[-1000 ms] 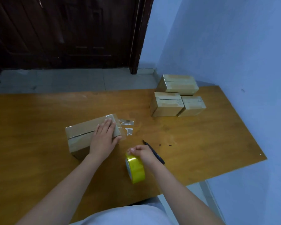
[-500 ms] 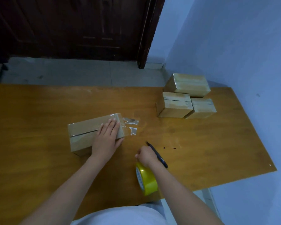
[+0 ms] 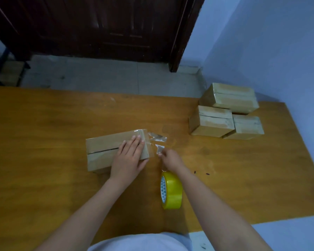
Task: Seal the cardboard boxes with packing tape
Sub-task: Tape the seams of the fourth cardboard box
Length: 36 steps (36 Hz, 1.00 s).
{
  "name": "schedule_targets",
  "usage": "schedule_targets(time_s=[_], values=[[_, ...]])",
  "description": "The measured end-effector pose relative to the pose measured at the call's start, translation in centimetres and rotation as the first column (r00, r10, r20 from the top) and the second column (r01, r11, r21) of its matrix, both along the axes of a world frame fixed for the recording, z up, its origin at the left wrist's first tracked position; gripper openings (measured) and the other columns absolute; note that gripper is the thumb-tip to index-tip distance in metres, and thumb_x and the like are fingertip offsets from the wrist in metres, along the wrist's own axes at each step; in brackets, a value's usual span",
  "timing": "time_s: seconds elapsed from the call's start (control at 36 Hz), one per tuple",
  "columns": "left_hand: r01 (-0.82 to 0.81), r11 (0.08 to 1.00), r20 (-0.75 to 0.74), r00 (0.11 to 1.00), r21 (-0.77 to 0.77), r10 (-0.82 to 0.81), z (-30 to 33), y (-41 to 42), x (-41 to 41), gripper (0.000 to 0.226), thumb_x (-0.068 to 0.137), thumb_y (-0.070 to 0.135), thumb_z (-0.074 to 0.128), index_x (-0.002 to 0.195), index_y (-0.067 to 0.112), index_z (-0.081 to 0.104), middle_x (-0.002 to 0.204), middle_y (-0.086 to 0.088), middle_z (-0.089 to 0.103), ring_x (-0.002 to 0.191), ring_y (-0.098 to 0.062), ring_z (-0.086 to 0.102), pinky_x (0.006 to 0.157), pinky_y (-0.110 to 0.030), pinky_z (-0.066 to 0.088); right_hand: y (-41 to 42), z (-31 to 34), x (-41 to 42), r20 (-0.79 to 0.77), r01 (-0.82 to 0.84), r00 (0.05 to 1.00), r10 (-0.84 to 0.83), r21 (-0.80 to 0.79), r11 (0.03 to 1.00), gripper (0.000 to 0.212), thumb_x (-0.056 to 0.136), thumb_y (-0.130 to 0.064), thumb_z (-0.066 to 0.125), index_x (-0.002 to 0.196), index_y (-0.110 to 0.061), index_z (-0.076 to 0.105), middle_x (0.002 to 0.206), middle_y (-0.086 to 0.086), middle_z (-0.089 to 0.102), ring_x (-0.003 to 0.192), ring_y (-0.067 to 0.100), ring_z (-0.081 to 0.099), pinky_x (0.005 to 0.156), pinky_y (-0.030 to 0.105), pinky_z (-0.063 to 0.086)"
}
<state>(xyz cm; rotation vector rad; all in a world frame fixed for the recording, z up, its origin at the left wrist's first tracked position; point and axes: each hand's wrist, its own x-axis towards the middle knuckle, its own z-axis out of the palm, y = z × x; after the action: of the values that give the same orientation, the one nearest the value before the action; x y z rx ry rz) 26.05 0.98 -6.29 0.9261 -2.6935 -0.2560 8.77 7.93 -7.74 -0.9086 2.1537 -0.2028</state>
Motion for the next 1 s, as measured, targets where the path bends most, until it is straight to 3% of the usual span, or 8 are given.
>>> schedule_targets(time_s=[0.11,0.19,0.36,0.5,0.61,0.83,0.92,1.0], values=[[0.003,1.0,-0.024,1.0,-0.001,-0.003,-0.1,0.1,0.0,0.057,0.084,0.042,0.059,0.127,0.003,0.058,0.133,-0.015,0.057,0.125,-0.029,0.052,0.108,-0.039,0.026,0.0,-0.3,-0.4,0.048,-0.064,0.997,0.067,-0.06,0.996,0.014,0.087,-0.007,0.058,0.1,-0.006,0.065,0.101,0.01,0.059,0.096,0.027,0.057,0.075,0.029,0.041],[0.001,1.0,0.0,1.0,0.022,-0.001,0.0,0.2,0.0,0.061,0.086,0.045,0.044,0.127,0.003,0.058,0.134,-0.015,0.056,0.126,-0.028,0.051,0.109,-0.04,0.027,-0.3,-0.4,-0.9,0.025,-0.087,0.996,0.089,-0.051,0.995,0.023,0.086,-0.011,0.065,0.108,-0.009,0.067,0.117,0.009,0.058,0.108,0.027,0.055,0.088,0.032,0.045],[-0.005,1.0,0.019,1.0,0.03,0.005,0.2,0.2,0.0,0.061,0.086,0.045,0.045,0.128,0.003,0.057,0.135,-0.014,0.055,0.127,-0.027,0.05,0.109,-0.04,0.027,-1.2,-0.7,-1.5,0.053,-0.118,0.992,0.117,0.013,0.993,0.024,0.085,-0.016,0.069,0.108,-0.019,0.07,0.115,0.003,0.065,0.106,0.022,0.061,0.089,0.032,0.049],[-0.01,0.999,0.027,1.0,0.034,0.009,0.2,0.2,0.0,0.061,0.085,0.045,0.046,0.128,0.004,0.057,0.135,-0.014,0.055,0.128,-0.026,0.047,0.109,-0.04,0.027,-1.5,-0.8,-1.7,-0.031,-0.261,0.964,0.263,0.056,0.964,0.061,0.086,-0.016,0.061,0.139,-0.039,0.043,0.125,0.004,0.061,0.11,0.024,0.058,0.086,0.031,0.045],[-0.006,0.999,0.032,0.999,0.039,0.005,0.2,0.2,0.0,0.061,0.086,0.045,0.046,0.128,0.003,0.057,0.135,-0.014,0.055,0.129,-0.026,0.046,0.109,-0.041,0.028,-2.0,-0.8,-2.2,-0.112,-0.359,0.922,0.371,0.12,0.926,0.071,0.086,-0.021,0.063,0.144,-0.045,0.03,0.125,0.006,0.06,0.11,0.025,0.058,0.084,0.031,0.045],[-0.008,0.998,0.053,0.999,0.059,0.005,0.3,0.1,0.0,0.062,0.086,0.046,0.044,0.13,0.004,0.056,0.137,-0.013,0.054,0.129,-0.026,0.047,0.11,-0.04,0.027,-2.6,-1.8,-2.9,-0.24,-0.154,0.951,0.193,0.172,0.973,0.108,0.068,-0.035,0.082,0.15,-0.022,0.013,0.135,0.008,0.045,0.123,0.028,0.048,0.096,0.041,0.045],[-0.011,0.997,0.067,0.998,0.073,0.006,0.2,0.1,0.0,0.063,0.086,0.047,0.043,0.131,0.005,0.055,0.137,-0.013,0.053,0.131,-0.025,0.042,0.11,-0.04,0.026,-2.6,-1.5,-2.8,-0.218,-0.106,0.967,0.13,0.117,0.987,0.086,0.075,-0.035,0.077,0.144,-0.017,0.029,0.133,0.008,0.048,0.121,0.027,0.049,0.096,0.04,0.045],[-0.008,0.997,0.063,0.998,0.074,0.003,0.3,0.0,0.0,0.063,0.086,0.047,0.043,0.131,0.004,0.055,0.137,-0.013,0.054,0.131,-0.023,0.039,0.11,-0.04,0.026,-2.5,0.0,-2.5,-0.239,-0.052,0.971,0.018,-0.137,0.989,0.04,0.086,-0.026,0.065,0.122,-0.014,0.053,0.115,0.004,0.055,0.107,0.023,0.054,0.086,0.037,0.045]])
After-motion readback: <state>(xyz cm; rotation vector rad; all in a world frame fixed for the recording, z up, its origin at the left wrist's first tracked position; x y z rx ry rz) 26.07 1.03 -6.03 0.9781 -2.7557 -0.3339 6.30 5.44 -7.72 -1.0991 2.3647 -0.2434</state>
